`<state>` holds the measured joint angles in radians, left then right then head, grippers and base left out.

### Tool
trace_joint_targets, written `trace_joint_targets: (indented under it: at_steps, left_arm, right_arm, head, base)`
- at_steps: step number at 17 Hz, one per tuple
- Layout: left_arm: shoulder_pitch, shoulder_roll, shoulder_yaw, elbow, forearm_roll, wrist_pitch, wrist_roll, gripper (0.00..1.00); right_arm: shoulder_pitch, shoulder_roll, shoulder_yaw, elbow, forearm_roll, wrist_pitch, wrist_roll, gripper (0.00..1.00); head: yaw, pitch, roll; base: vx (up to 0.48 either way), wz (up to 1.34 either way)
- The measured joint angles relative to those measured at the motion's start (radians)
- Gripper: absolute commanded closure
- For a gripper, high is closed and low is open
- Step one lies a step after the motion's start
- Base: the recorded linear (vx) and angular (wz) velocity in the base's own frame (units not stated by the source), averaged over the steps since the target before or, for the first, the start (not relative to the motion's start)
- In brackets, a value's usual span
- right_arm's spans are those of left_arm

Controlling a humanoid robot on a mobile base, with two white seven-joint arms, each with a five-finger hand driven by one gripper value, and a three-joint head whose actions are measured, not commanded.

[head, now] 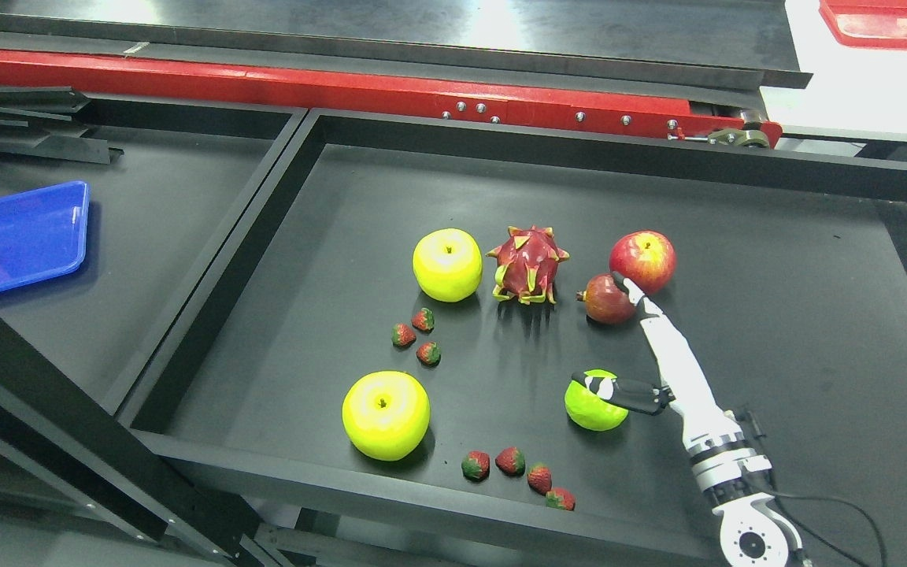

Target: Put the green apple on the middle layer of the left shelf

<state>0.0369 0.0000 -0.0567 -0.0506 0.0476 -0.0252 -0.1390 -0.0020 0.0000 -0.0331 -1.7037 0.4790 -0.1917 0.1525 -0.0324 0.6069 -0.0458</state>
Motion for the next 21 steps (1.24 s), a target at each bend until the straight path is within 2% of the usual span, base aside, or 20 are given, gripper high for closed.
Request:
trace_joint_targets:
  at_steps: [4, 9, 16, 21]
  left_arm:
    - [0.0, 0.0, 0.0, 0.0, 0.0, 0.0, 0.0, 0.0]
    - [0.0, 0.0, 0.0, 0.0, 0.0, 0.0, 0.0, 0.0]
    - [0.0, 0.0, 0.0, 0.0, 0.0, 0.0, 0.0, 0.0]
    - [0.0, 0.0, 0.0, 0.0, 0.0, 0.0, 0.0, 0.0]
  right_arm:
    - [0.0, 0.0, -0.046, 0.002, -0.26, -0.019, -0.014, 0.0]
    - [-0.051, 0.0, -0.078, 0.056, -0.419, -0.03, -0.035, 0.0]
    - [-0.013, 0.0, -0.076, 0.102, -0.514, -0.079, -0.032, 0.0]
    - [-0.003, 0.0, -0.05, 0.12, -0.533, -0.028, -0.014, 0.0]
  head:
    - [0.0, 0.0, 0.0]
    - [0.0, 0.0, 0.0]
    - [0.0, 0.0, 0.0]
    - [0.0, 0.0, 0.0]
  base:
    - [0.0, 0.0]
    - [0.0, 0.0]
    - [0.0, 0.0]
    - [0.0, 0.0]
